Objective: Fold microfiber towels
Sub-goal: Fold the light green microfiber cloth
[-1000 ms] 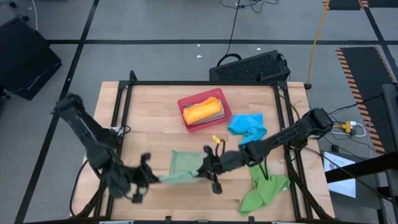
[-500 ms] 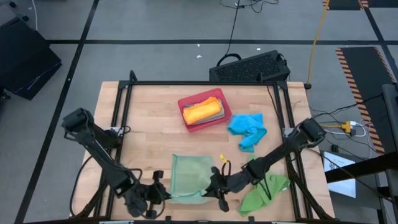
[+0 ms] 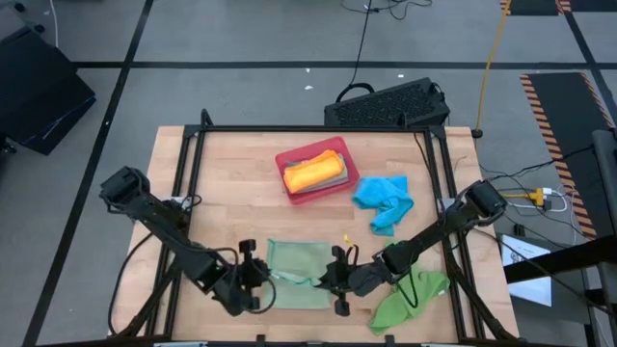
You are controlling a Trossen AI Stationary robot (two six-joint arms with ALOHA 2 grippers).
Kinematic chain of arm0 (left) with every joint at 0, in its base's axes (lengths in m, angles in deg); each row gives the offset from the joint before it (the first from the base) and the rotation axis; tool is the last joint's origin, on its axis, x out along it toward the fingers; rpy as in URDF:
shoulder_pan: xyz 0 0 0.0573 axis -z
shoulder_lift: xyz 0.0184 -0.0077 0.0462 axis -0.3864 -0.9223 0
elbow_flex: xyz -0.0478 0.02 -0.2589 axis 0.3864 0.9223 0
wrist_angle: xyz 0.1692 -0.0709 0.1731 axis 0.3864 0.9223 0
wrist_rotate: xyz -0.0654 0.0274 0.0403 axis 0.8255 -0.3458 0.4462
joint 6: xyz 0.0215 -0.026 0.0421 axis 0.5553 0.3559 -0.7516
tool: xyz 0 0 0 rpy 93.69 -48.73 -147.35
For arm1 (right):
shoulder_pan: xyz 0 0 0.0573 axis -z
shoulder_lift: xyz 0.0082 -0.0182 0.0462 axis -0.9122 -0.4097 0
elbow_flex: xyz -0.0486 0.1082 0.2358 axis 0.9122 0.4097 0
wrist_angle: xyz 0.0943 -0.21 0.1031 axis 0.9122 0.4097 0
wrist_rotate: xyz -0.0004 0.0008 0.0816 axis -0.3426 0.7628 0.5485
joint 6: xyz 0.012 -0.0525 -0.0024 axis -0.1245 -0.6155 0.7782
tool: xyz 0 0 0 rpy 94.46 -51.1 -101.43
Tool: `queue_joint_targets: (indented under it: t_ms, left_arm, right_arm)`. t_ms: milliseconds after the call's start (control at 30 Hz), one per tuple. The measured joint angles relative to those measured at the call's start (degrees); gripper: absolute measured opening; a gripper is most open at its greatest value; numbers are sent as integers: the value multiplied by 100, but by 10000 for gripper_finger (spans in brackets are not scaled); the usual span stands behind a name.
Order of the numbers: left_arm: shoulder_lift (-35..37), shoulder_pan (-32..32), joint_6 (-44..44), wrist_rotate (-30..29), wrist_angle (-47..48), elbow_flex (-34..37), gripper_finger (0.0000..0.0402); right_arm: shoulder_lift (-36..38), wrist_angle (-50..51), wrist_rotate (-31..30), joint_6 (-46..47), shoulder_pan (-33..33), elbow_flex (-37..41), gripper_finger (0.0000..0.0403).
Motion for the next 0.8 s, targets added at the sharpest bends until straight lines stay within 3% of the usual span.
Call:
queue_joint_targets:
  t_ms: [233, 667, 800]
  left_arm:
    - [0, -494, -80, 368, 345, 0, 7]
    - [-42, -940, -325, 418, 481, 0, 5]
    - [-42, -996, -469, 416, 498, 0, 26]
  right_arm:
    - [42, 574, 4, -19, 366, 10, 11]
    - [42, 202, -17, 170, 731, 546, 11]
    - [42, 32, -15, 93, 824, 632, 26]
